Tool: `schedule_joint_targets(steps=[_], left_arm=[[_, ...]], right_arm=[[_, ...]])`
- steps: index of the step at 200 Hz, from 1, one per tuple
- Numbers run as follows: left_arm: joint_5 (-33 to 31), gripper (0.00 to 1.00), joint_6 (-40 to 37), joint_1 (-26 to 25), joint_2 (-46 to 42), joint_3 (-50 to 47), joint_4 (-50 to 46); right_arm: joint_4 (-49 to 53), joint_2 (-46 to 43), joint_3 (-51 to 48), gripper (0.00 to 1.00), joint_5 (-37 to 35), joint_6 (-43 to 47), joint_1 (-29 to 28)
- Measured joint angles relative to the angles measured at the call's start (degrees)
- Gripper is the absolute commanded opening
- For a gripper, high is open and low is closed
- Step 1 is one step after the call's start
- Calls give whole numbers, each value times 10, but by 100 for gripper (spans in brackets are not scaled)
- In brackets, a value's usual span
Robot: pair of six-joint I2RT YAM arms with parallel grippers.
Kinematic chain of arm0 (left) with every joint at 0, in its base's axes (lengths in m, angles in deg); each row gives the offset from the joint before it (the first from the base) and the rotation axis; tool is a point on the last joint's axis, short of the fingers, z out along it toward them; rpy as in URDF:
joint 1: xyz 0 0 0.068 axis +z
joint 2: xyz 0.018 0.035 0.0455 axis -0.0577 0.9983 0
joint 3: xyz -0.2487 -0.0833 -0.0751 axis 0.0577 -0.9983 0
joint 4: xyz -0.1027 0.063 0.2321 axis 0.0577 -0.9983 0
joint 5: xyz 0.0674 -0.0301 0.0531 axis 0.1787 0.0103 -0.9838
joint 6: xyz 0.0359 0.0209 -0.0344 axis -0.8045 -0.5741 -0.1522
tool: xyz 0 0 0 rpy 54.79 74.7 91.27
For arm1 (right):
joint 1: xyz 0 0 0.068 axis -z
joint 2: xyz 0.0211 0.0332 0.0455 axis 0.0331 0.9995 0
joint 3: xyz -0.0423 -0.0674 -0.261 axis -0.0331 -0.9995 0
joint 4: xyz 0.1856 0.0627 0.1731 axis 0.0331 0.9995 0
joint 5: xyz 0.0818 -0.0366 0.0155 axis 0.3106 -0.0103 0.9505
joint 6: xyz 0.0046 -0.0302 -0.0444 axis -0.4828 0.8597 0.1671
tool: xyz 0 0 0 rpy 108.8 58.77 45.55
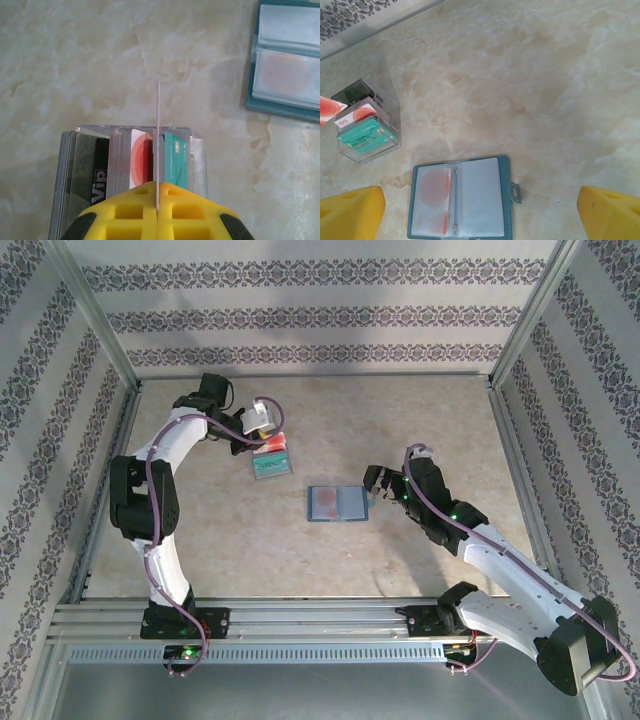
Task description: Take the credit cards out of the card holder
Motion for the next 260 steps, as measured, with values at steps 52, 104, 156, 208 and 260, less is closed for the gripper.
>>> schedule_joint_targets(steps=[52,104,156,208,260], left_arm=[[0,0,-4,4,38,0,28],[-3,0,-6,6,58,7,28],[-13,0,-6,7,63,13,28],[-20,0,-6,7,72,17,23],[-31,23,-2,7,82,19,23]], right_arm=[[-1,-1,0,98,0,0,0],[-2,-25,0,98,-7,-2,-4],[-8,-31,0,98,-8,-2,-4],[-8,-31,-1,98,-8,-2,-4],[-12,-24,-1,98,-8,-1,-12]])
